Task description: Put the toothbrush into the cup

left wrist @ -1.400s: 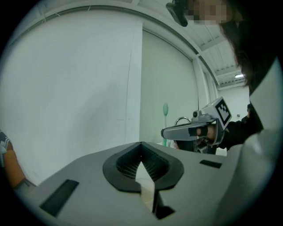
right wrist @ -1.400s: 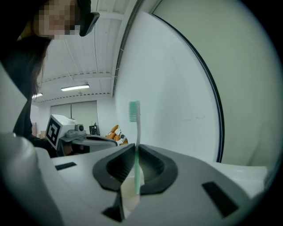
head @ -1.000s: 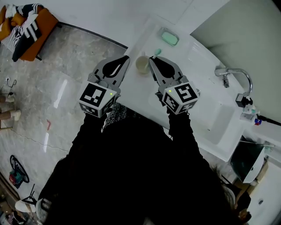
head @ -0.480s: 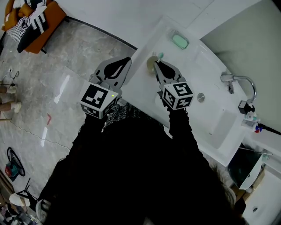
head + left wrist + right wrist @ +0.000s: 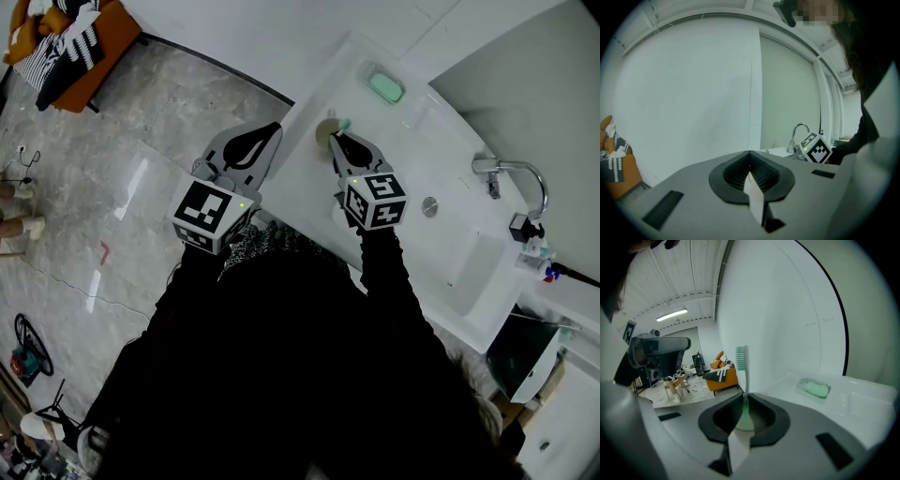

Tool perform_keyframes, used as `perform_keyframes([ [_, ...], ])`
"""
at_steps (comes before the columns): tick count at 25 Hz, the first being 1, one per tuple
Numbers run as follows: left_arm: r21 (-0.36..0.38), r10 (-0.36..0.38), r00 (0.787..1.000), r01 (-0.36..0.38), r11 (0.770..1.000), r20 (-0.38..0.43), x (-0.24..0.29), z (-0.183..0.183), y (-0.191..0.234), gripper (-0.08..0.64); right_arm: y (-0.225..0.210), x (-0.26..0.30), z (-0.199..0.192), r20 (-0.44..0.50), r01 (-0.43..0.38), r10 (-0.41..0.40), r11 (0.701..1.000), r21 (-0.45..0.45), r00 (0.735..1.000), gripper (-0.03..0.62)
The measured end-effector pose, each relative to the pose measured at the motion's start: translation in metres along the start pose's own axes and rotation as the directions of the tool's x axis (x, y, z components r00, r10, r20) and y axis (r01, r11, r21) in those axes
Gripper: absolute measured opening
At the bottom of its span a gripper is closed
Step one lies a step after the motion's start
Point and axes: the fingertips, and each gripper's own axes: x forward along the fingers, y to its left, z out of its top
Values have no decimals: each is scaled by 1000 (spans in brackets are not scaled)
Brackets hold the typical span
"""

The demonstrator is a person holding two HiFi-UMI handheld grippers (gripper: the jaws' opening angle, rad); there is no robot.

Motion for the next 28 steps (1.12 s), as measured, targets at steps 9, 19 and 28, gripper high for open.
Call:
perform_keyframes([
  [9, 7, -33, 999, 33, 999, 4, 4, 0, -10, 8, 1, -7, 13, 67, 20, -17, 999, -38, 998, 104],
  [19, 24, -60, 998, 60, 998, 11, 14, 2, -17, 8, 7, -36, 40, 151, 43, -32, 996, -73, 988, 104],
  [28, 45, -106, 994, 105, 993, 1, 27, -2, -33, 8, 16, -80, 59, 240, 55, -29, 993, -101, 970, 74],
])
